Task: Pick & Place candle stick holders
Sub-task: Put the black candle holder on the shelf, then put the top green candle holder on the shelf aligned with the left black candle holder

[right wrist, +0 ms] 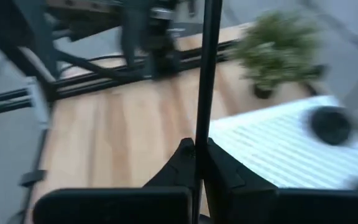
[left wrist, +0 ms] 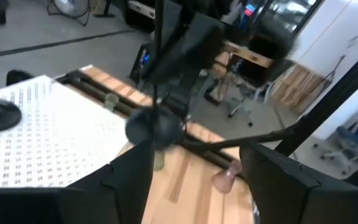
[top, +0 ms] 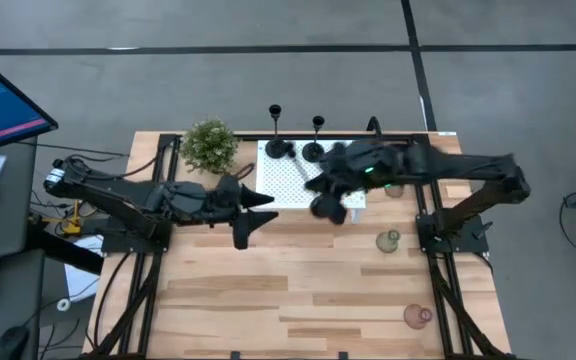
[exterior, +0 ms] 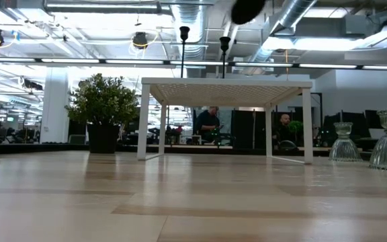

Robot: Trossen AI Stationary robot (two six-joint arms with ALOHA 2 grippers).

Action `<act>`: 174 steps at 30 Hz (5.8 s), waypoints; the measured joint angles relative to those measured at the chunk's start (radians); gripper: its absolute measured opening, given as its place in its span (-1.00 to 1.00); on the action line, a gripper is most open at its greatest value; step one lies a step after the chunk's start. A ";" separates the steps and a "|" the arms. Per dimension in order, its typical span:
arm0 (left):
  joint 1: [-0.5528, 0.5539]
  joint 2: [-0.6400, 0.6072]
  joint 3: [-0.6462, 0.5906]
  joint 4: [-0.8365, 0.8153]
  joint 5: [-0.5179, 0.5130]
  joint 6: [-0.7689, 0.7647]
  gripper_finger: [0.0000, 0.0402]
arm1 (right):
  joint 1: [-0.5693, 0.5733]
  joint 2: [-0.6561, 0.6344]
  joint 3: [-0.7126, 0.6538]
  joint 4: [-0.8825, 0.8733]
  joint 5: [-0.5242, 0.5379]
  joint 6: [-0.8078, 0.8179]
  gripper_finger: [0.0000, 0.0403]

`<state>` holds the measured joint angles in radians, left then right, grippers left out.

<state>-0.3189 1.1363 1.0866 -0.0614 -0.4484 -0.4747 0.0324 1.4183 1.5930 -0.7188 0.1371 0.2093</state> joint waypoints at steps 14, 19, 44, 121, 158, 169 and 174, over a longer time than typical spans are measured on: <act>-0.002 -0.142 0.000 0.048 -0.083 0.220 -0.25 | -0.244 -0.560 -0.577 0.485 0.245 -0.203 -1.00; -0.001 -0.160 0.000 0.059 -0.138 0.295 -0.50 | -0.353 -0.593 -0.802 0.661 0.226 -0.253 -1.00; -0.001 -0.162 0.000 0.063 -0.157 0.318 -0.96 | -0.613 -0.378 -0.975 1.016 -0.150 -0.269 -1.00; 0.000 -0.161 0.000 0.085 -0.206 0.314 -0.23 | -0.629 -0.459 -0.663 -0.465 0.151 0.226 0.32; 0.000 -0.161 0.000 0.085 -0.191 0.309 -0.21 | -0.731 -0.180 -0.759 -0.376 -0.004 0.037 0.31; 0.000 -0.161 0.000 0.085 -0.191 0.310 -0.21 | -0.742 -0.154 -0.759 -0.380 0.000 0.021 -0.40; 0.000 -0.161 0.000 0.085 -0.191 0.310 -0.21 | -0.749 -0.154 -0.759 -0.395 -0.001 -0.010 -0.73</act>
<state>-0.3191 0.9752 1.0870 0.0235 -0.6395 -0.1646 -0.7166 1.2648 0.8345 -1.1143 0.1364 0.1996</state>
